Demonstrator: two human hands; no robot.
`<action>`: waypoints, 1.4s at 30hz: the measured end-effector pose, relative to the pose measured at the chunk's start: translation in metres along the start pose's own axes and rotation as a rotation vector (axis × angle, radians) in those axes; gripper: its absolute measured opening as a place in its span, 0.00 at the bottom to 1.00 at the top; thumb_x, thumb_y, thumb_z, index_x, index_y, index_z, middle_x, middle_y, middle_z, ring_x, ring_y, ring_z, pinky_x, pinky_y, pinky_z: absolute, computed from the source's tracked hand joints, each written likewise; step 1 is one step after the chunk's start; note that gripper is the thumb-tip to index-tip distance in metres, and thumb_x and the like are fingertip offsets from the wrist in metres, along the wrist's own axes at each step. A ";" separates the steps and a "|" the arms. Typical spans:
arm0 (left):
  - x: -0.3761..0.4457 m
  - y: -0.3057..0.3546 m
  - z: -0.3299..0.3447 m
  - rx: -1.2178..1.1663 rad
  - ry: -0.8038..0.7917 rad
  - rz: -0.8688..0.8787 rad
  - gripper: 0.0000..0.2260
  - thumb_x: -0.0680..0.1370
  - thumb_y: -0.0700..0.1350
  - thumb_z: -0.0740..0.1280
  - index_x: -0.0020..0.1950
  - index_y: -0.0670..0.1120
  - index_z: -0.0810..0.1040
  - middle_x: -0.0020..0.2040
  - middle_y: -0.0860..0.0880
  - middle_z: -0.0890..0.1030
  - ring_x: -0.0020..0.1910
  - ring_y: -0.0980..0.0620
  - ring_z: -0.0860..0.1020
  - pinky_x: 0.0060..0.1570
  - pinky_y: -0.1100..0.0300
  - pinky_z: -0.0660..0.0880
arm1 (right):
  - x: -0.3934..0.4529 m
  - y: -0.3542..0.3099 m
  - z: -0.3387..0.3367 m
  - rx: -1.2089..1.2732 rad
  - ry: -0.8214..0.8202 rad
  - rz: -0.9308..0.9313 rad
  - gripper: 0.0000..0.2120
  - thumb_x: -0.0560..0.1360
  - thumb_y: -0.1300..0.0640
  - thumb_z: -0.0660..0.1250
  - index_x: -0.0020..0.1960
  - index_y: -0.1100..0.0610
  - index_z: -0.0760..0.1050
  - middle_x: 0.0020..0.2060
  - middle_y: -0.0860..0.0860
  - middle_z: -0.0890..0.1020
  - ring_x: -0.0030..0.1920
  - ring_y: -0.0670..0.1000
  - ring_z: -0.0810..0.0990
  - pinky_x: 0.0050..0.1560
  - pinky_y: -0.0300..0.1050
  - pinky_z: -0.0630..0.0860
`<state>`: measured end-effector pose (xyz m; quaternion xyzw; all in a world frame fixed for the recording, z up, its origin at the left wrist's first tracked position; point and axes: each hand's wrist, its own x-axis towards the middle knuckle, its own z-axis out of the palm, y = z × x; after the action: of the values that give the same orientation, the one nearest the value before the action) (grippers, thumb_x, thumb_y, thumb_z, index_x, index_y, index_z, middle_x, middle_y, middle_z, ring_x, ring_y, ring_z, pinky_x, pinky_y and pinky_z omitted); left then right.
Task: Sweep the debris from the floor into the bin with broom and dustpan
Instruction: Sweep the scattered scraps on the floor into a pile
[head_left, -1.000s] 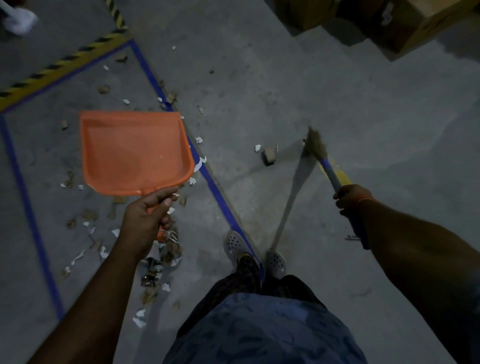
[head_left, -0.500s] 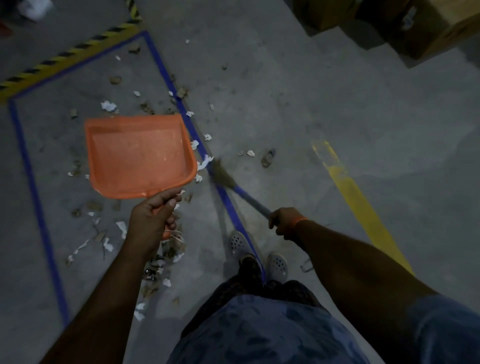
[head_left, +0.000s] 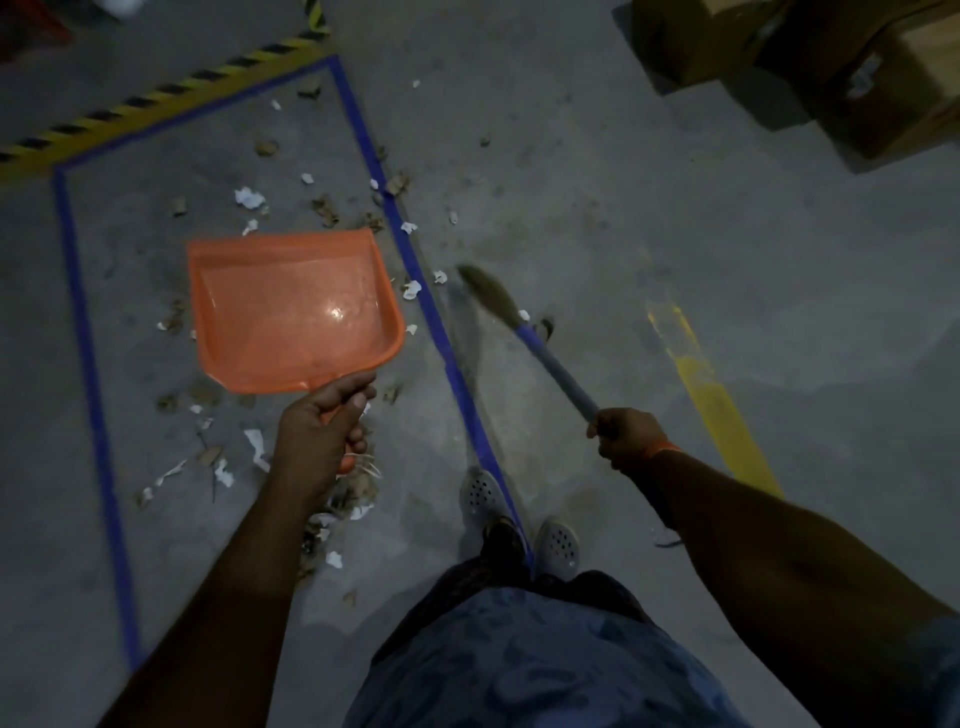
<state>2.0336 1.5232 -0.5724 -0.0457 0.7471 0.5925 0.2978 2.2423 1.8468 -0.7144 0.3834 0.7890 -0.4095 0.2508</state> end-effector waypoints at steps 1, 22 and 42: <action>0.001 0.000 0.000 -0.001 -0.004 -0.001 0.12 0.82 0.39 0.65 0.62 0.50 0.82 0.51 0.52 0.85 0.27 0.56 0.70 0.25 0.66 0.64 | -0.001 0.008 -0.007 0.018 0.035 0.044 0.11 0.70 0.67 0.69 0.45 0.53 0.81 0.41 0.54 0.81 0.33 0.52 0.82 0.30 0.41 0.78; 0.016 0.007 -0.034 -0.025 0.043 0.002 0.12 0.82 0.39 0.65 0.63 0.48 0.82 0.48 0.53 0.85 0.26 0.56 0.70 0.22 0.68 0.64 | 0.016 -0.059 0.040 -0.367 -0.282 -0.098 0.10 0.70 0.64 0.73 0.48 0.52 0.81 0.54 0.55 0.80 0.43 0.53 0.81 0.32 0.36 0.78; 0.078 0.045 -0.060 -0.063 0.109 0.061 0.13 0.82 0.38 0.65 0.65 0.45 0.81 0.44 0.45 0.80 0.27 0.56 0.70 0.23 0.66 0.65 | 0.082 -0.101 -0.060 -0.047 0.038 0.127 0.09 0.69 0.68 0.73 0.47 0.57 0.82 0.48 0.57 0.81 0.39 0.57 0.84 0.39 0.51 0.83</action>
<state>1.9273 1.5041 -0.5652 -0.0645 0.7441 0.6213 0.2369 2.1077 1.8927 -0.6946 0.4343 0.7772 -0.3666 0.2702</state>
